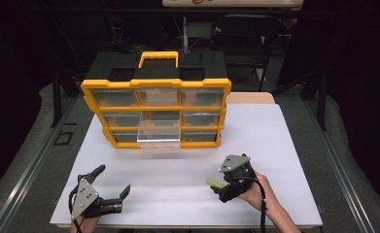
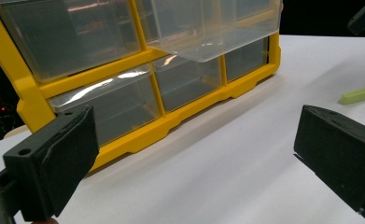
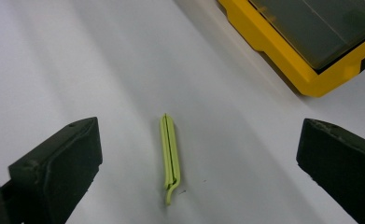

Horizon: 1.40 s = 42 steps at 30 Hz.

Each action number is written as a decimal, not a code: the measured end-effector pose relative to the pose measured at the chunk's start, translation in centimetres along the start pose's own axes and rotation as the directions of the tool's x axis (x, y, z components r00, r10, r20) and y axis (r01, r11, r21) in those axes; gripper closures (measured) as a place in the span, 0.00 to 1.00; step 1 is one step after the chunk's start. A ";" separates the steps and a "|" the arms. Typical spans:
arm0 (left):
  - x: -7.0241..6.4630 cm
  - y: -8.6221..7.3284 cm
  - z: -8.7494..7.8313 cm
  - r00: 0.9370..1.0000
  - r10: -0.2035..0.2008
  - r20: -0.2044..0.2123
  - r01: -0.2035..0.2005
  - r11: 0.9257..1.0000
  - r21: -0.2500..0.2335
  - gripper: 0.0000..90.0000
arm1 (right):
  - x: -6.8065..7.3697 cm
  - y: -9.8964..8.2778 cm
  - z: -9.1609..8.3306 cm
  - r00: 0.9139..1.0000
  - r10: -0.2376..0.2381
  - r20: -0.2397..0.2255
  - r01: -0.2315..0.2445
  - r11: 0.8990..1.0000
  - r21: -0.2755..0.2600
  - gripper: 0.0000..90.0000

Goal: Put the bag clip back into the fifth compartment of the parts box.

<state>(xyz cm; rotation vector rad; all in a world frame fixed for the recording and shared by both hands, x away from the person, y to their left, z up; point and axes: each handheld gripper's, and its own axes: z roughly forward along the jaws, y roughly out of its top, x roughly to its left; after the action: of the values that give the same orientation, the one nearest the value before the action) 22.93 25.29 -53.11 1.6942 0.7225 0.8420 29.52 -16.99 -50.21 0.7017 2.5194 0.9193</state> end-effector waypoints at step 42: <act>0.0 0.0 0.0 1.000 -0.001 0.001 0.001 1.000 0.002 0.00 | 1.3 1.1 4.0 0.993 -0.100 -0.060 0.113 0.952 0.286 0.76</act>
<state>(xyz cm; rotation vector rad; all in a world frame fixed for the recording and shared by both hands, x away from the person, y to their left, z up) 22.94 25.29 -53.13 1.6952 0.7241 0.8401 30.78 -13.58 -52.52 0.6262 2.7324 0.5403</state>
